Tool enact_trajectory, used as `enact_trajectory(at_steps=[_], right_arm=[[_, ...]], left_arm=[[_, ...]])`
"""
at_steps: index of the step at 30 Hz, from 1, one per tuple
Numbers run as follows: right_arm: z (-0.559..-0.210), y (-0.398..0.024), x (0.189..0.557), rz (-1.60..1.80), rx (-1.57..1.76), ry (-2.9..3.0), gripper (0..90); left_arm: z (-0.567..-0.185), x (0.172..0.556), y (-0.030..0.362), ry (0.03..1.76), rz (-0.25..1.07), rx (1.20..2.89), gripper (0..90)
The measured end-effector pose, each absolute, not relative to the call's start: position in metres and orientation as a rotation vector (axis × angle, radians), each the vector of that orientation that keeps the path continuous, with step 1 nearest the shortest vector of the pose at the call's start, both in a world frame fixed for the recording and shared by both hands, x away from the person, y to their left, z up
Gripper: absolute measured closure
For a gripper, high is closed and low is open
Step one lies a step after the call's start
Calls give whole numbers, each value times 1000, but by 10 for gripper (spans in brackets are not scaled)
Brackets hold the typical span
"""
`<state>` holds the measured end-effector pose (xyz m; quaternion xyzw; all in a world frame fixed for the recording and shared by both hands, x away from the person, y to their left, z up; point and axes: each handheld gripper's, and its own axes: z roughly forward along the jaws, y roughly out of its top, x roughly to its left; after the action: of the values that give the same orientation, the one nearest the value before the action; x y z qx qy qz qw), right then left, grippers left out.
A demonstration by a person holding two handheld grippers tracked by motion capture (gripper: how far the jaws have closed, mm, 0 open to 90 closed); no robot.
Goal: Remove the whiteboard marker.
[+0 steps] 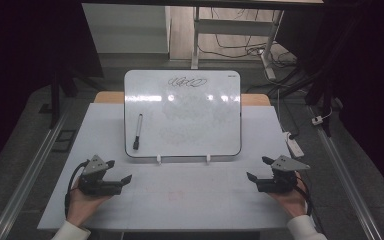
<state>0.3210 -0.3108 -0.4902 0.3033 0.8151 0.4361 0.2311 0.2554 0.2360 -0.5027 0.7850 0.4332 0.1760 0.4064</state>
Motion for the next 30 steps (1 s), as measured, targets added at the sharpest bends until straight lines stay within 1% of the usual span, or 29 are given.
enact_trajectory(at_steps=[16,23,30], right_arm=[[-496,-311,323,1173,861,2252,190],[-497,-310,324,1154,855,2256,206],[-499,-307,324,1135,851,2261,218]], left_arm=[[-499,255,234,1085,473,2001,177],[-479,263,231,1051,527,1990,189],[-467,275,223,1052,540,1994,206]])
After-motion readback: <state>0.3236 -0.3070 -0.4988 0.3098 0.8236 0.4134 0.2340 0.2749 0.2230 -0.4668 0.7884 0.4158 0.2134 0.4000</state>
